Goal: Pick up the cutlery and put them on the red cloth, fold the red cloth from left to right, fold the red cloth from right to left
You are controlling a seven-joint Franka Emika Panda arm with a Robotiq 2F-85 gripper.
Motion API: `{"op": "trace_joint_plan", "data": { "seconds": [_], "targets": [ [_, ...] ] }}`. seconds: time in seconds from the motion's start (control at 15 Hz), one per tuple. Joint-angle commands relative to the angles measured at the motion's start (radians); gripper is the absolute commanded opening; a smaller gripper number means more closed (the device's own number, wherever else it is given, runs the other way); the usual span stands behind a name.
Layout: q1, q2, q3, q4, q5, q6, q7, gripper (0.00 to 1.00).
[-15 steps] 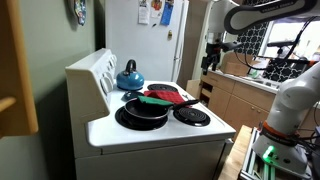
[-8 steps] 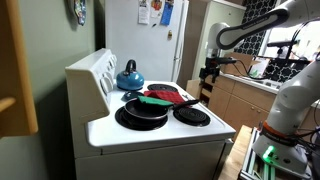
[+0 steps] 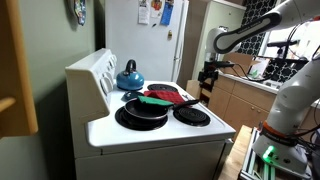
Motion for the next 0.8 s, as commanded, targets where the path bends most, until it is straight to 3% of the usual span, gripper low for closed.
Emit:
{"op": "trace_joint_plan", "data": {
  "seconds": [0.0,0.33,0.73],
  "targets": [
    [0.004,0.050,-0.005,0.005,0.048,0.107,0.030,1.00],
    [0.031,0.148,0.004,0.022,0.133,0.197,0.040,1.00],
    [0.044,0.268,0.012,0.052,0.131,0.307,0.074,1.00]
  ]
}}
